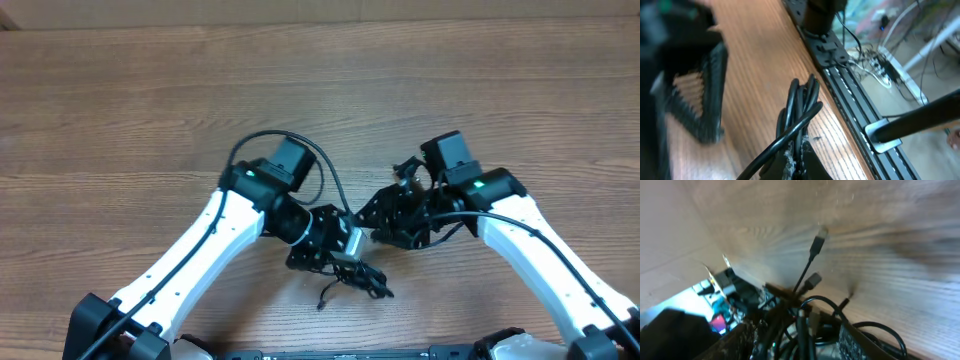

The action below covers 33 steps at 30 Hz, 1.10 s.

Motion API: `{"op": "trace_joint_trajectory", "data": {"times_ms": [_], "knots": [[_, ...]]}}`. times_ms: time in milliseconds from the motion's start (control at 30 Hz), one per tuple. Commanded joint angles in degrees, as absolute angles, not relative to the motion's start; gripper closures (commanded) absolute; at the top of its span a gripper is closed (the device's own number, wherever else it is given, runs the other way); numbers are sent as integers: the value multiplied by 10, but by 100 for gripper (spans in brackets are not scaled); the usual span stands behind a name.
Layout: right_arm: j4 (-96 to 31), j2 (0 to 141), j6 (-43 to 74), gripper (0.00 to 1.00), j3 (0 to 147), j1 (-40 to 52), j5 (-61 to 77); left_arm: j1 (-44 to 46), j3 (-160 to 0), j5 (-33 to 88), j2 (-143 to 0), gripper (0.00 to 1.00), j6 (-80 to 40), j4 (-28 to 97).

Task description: Untangle cables

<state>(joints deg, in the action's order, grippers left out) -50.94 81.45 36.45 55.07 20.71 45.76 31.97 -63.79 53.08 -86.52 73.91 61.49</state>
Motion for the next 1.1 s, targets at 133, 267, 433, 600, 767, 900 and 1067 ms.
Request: {"op": "trace_joint_trajectory", "data": {"times_ms": [133, 267, 433, 600, 767, 900, 1067], "knots": [[-516, 861, 366, 47, 558, 232, 517, 353, -646, 492, -869, 94, 759, 615], [-518, 863, 366, 48, 558, 242, 520, 353, -646, 494, -869, 94, 759, 615], [-518, 863, 366, 49, 558, 260, 508, 353, -646, 503, -869, 94, 759, 615], [-520, 863, 371, 51, 558, 270, 472, 353, -646, 495, -869, 93, 758, 615], [-526, 863, 371, 51, 558, 249, 345, 348, -646, 473, -869, 95, 714, 601], [-528, 863, 370, 51, 558, 203, 329, 332, -646, 472, -869, 94, 664, 576], [-552, 863, 345, 53, 558, 184, 329, 292, -646, 457, -869, 91, 542, 507]]}}
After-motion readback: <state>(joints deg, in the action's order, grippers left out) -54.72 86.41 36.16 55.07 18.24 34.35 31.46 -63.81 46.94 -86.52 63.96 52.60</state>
